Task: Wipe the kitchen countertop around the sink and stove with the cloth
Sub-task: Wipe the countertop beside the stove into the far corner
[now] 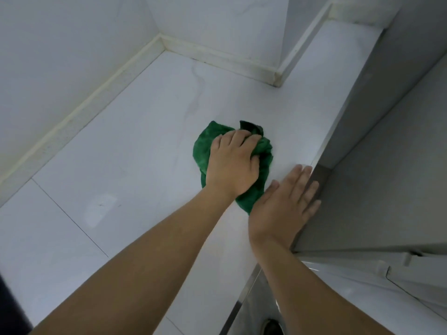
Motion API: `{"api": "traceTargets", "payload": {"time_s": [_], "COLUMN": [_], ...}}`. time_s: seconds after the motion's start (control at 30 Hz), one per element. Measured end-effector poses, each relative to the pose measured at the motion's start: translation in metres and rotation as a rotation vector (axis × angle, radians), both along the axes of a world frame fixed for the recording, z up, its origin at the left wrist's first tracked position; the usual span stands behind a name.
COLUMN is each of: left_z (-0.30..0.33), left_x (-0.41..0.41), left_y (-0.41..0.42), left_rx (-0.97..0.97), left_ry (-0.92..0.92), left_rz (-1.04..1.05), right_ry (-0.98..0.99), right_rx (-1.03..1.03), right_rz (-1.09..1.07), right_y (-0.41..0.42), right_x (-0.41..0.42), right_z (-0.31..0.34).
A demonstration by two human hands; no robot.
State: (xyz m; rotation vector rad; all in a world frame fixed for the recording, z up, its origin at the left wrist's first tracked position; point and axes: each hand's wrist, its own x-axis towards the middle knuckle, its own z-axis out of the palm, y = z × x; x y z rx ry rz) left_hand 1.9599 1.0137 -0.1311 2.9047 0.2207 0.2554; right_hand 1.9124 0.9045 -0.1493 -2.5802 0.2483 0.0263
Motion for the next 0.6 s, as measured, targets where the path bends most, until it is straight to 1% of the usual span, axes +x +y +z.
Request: {"api": "traceTargets", "payload": {"time_s": [0.1,0.2,0.27,0.33,0.4,0.53,0.6], "left_z": [-0.001,0.0,0.001,0.002,0.003,-0.001,-0.001], "left_x": [-0.072,-0.159,-0.182,-0.167,-0.131,-0.04,-0.031], "left_y": [0.011,0.014,0.013,0.014,0.014,0.011,0.01], "left_rx": [-0.022,-0.031,-0.016,-0.016,-0.019,-0.014,-0.001], "left_ry": [0.023,0.06,0.058,0.036,0.023,0.008,0.017], "left_rz": [-0.05,-0.008,0.004,-0.011,-0.004,0.117,0.088], "right_ry": [-0.019,0.009,0.028,0.041,0.048,0.035,0.019], "right_rx": [-0.11,-0.174,-0.203,-0.22,-0.236,-0.269,-0.289], "right_rz": [0.17,0.22,0.233,0.245,0.256,0.252,0.256], "right_y": [0.002,0.003,0.005,0.006,0.008,0.005,0.006], "right_x": [0.0,0.002,0.002,0.002,0.002,0.003,0.004], "right_z": [0.0,0.0,0.004,0.005,0.006,0.001,-0.001]}}
